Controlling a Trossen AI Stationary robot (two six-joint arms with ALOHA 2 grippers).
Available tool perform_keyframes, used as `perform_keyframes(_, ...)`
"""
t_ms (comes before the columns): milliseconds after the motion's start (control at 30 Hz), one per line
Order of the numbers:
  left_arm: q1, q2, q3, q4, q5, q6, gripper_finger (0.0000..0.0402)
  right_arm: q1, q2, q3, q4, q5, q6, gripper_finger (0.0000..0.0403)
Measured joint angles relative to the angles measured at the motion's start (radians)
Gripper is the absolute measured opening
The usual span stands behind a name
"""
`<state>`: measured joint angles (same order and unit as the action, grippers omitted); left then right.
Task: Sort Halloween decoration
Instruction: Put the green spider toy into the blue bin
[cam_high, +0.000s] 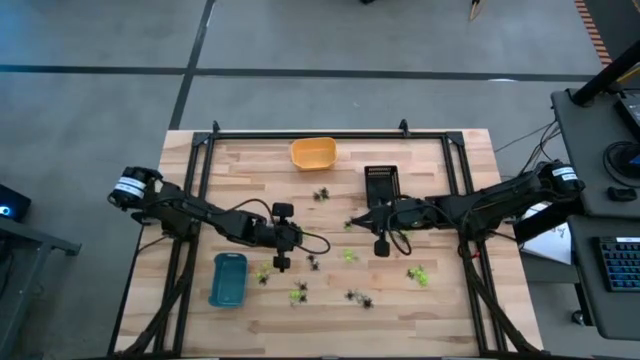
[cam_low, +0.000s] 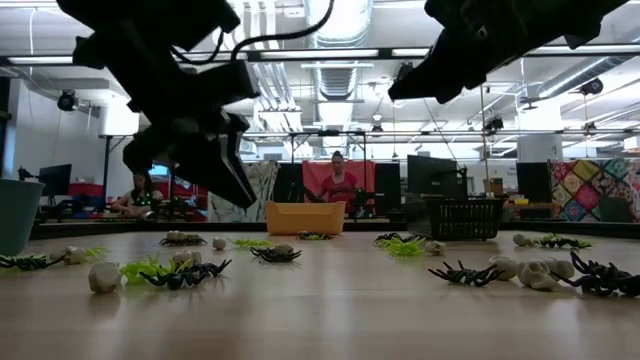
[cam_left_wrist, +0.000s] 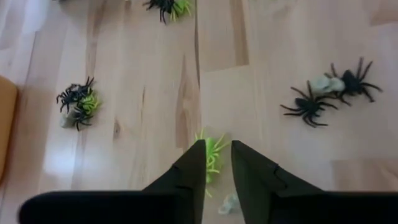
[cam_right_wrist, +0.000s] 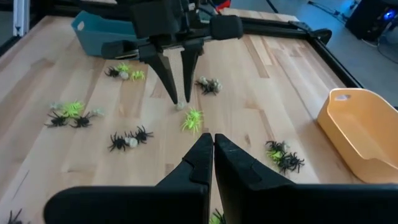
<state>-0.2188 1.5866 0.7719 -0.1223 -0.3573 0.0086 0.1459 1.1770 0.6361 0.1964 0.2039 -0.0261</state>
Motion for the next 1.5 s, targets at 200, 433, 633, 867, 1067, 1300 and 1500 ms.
perform_keyframes(200, 0.023, 0.022, 0.000, 0.003, 0.000, -0.017, 0.0093, 0.000, -0.002, 0.000, 0.003, 0.005, -0.001, 0.0009)
perform_keyframes(433, 0.024, 0.055, -0.002, 0.003, 0.001, -0.018, 0.0094, 0.000, -0.003, 0.000, 0.003, 0.006, -0.001, 0.0009)
perform_keyframes(633, 0.025, 0.055, -0.002, 0.002, 0.001, -0.018, 0.0094, 0.000, -0.003, 0.000, 0.003, 0.006, -0.004, 0.0009)
perform_keyframes(867, 0.031, 0.055, -0.005, 0.004, 0.001, -0.021, 0.0094, 0.000, -0.003, 0.000, 0.003, 0.006, -0.010, 0.0009)
perform_keyframes(1067, 0.031, 0.055, -0.023, 0.011, 0.001, -0.042, 0.0094, 0.000, -0.003, 0.000, 0.003, 0.007, -0.010, 0.0009)
perform_keyframes(1300, 0.031, 0.055, -0.044, 0.015, 0.001, -0.044, 0.0094, 0.000, -0.003, 0.000, 0.003, 0.007, -0.011, 0.0009)
perform_keyframes(1500, 0.037, 0.055, -0.065, 0.056, 0.001, -0.044, 0.0094, 0.000, -0.003, 0.000, 0.003, 0.007, -0.011, 0.0009)
